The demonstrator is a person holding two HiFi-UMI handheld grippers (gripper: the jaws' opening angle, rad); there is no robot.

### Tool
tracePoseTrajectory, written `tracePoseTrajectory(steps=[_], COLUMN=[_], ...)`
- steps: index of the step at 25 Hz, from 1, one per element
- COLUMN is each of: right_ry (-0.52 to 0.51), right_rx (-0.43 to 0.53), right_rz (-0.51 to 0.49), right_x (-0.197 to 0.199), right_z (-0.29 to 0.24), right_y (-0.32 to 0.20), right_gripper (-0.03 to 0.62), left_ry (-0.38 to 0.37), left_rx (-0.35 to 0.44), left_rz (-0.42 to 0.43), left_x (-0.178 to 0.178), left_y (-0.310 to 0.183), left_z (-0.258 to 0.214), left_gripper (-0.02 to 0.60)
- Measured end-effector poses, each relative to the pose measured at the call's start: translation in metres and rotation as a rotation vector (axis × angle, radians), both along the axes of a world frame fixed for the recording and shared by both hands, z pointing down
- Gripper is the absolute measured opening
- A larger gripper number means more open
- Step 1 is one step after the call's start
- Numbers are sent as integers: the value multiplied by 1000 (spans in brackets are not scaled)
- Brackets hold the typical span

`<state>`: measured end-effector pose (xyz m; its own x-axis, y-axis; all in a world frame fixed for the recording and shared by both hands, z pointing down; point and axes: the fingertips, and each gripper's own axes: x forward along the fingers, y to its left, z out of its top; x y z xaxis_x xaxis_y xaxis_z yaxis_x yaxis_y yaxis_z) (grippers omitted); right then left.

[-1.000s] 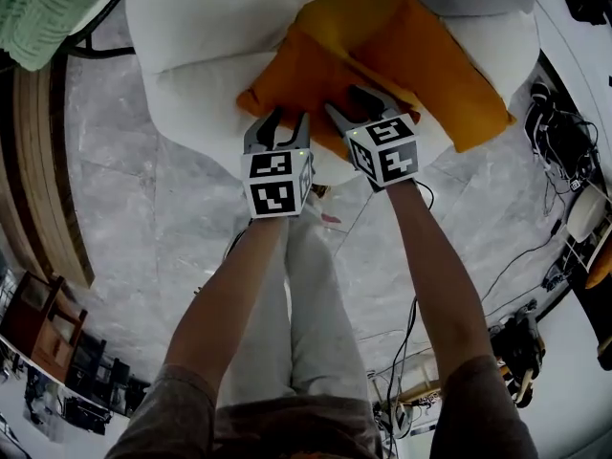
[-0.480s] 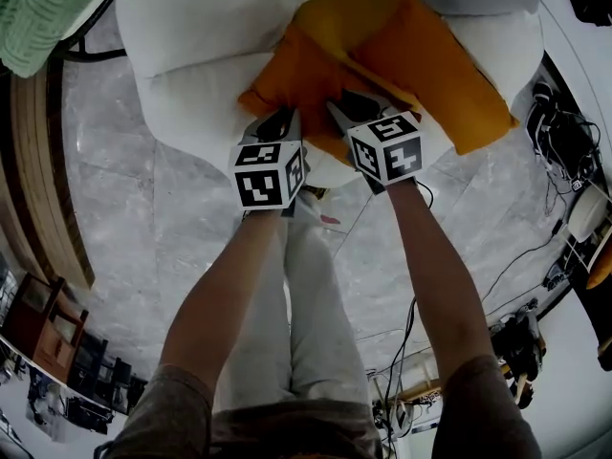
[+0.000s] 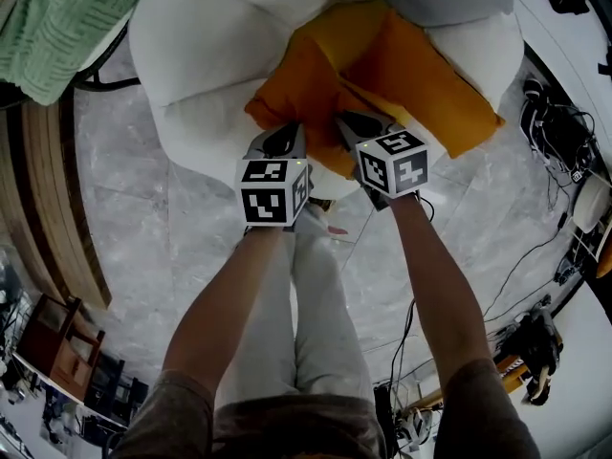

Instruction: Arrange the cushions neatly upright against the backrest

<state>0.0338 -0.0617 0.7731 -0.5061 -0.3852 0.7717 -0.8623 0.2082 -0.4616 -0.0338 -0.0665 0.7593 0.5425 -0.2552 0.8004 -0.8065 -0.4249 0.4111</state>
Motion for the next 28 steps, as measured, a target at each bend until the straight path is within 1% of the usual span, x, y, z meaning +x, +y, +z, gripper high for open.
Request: tracePoseTrajectory(steps=[4, 11, 15, 20, 25, 28], right_ry=[4, 13, 20, 26, 23, 21], right_rx=[29, 111, 141, 185, 223, 247], right_rz=[20, 81, 135, 182, 178, 167], right_x=[-2, -5, -7, -5, -2, 0], right_z=[-29, -85, -117, -151, -168, -173], right_y=[-21, -73, -95, -123, -150, -166], right_gripper=[34, 29, 29, 28, 27, 28], left_ry=[-3, 7, 16, 29, 26, 28], left_rx=[48, 144, 188, 230, 278, 300], left_rz=[45, 103, 132, 136, 129, 104], left_x=[-1, -3, -4, -2, 2, 4], left_y=[-25, -83, -110, -140, -170, -188], left_z=[-33, -92, -126, -161, -180, -186], left_gripper=[17, 15, 15, 15, 15, 15])
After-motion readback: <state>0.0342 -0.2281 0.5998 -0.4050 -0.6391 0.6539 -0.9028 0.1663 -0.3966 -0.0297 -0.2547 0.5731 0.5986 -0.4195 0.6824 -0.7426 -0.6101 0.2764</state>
